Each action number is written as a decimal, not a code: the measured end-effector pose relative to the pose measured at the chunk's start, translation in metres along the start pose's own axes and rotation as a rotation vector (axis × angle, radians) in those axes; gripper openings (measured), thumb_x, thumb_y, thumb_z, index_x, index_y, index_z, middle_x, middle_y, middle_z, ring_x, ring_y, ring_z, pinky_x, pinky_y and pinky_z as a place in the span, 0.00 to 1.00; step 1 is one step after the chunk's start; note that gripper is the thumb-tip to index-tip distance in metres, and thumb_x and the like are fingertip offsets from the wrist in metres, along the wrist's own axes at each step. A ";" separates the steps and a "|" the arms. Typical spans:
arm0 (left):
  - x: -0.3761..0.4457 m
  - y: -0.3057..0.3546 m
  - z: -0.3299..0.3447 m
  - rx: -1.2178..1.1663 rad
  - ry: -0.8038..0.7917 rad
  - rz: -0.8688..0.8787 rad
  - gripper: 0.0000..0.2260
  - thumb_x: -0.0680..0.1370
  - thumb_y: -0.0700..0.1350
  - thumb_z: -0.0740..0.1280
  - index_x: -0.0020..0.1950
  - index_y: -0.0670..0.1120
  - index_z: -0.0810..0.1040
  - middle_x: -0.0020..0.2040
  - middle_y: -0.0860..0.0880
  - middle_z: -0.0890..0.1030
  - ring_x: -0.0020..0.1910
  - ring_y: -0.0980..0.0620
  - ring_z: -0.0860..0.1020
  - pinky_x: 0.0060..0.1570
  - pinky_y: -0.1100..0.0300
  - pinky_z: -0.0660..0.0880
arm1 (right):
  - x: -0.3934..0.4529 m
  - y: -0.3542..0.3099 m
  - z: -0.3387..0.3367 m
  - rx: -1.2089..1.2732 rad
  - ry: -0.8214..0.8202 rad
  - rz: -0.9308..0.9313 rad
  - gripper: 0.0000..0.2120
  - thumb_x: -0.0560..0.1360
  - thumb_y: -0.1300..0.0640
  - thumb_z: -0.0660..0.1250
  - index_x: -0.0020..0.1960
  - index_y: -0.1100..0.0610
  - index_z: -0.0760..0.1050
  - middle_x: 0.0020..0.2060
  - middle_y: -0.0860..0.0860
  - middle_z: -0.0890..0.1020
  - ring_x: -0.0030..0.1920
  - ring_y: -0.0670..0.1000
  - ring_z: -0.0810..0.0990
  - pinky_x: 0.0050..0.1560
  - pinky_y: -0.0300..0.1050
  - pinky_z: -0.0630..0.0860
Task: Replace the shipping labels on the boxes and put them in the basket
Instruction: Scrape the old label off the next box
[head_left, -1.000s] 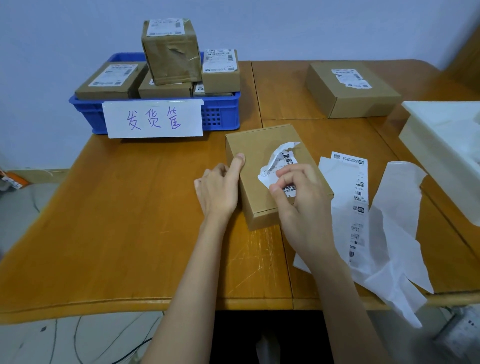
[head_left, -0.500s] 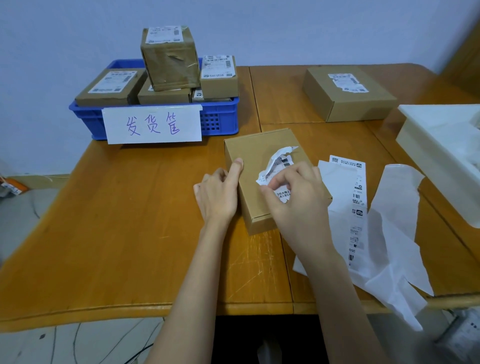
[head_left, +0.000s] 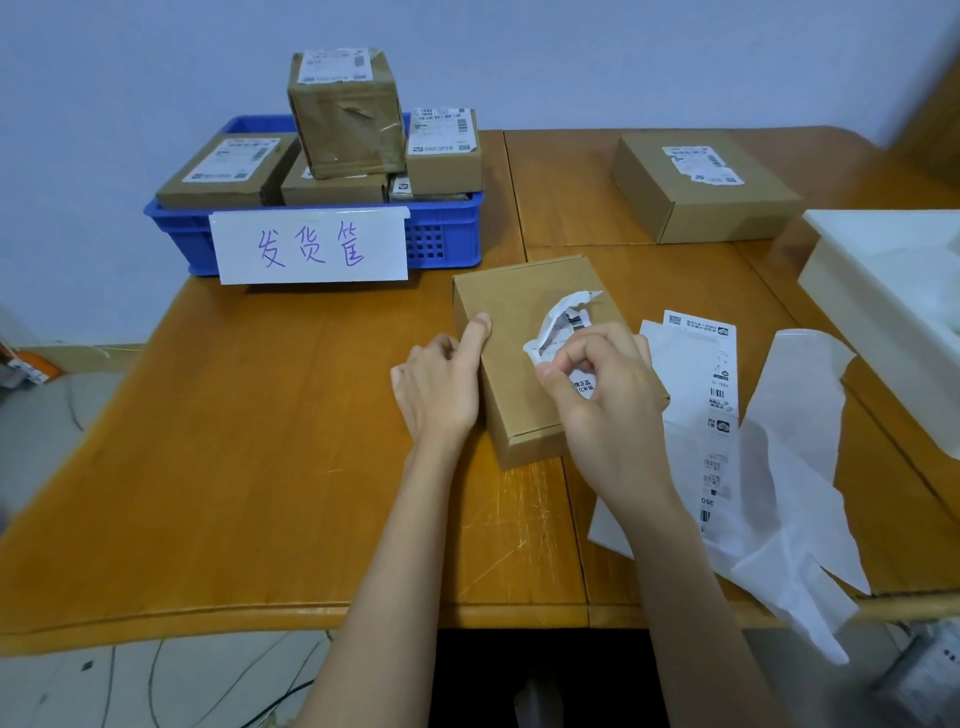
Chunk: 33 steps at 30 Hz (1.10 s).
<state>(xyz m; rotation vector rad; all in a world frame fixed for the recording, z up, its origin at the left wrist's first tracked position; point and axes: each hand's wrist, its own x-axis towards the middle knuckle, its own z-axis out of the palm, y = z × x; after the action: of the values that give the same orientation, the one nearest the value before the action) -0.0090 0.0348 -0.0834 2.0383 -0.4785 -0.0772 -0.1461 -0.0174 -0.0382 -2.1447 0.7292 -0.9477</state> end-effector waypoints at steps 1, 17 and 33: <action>0.001 -0.001 0.000 0.003 -0.004 0.000 0.38 0.67 0.75 0.44 0.39 0.47 0.79 0.41 0.50 0.81 0.48 0.49 0.76 0.61 0.50 0.64 | 0.000 -0.001 0.000 0.015 0.004 0.006 0.06 0.76 0.57 0.69 0.41 0.52 0.75 0.42 0.39 0.73 0.51 0.44 0.70 0.49 0.29 0.64; 0.002 0.000 -0.001 -0.011 -0.030 -0.002 0.37 0.67 0.75 0.44 0.39 0.48 0.80 0.41 0.51 0.82 0.48 0.49 0.76 0.62 0.49 0.64 | 0.008 0.006 0.004 -0.080 0.097 0.030 0.10 0.71 0.51 0.74 0.34 0.51 0.78 0.60 0.45 0.76 0.74 0.49 0.59 0.65 0.41 0.58; 0.003 -0.003 0.001 0.002 -0.037 0.021 0.37 0.68 0.75 0.43 0.38 0.48 0.79 0.41 0.52 0.82 0.48 0.51 0.77 0.61 0.50 0.64 | 0.011 0.000 -0.013 0.304 0.095 0.257 0.14 0.76 0.61 0.66 0.34 0.56 0.68 0.49 0.46 0.74 0.61 0.44 0.71 0.54 0.32 0.63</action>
<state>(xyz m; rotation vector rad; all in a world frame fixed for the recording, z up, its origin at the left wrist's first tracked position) -0.0058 0.0341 -0.0865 2.0367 -0.5230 -0.1025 -0.1501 -0.0297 -0.0272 -1.7068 0.8265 -0.9578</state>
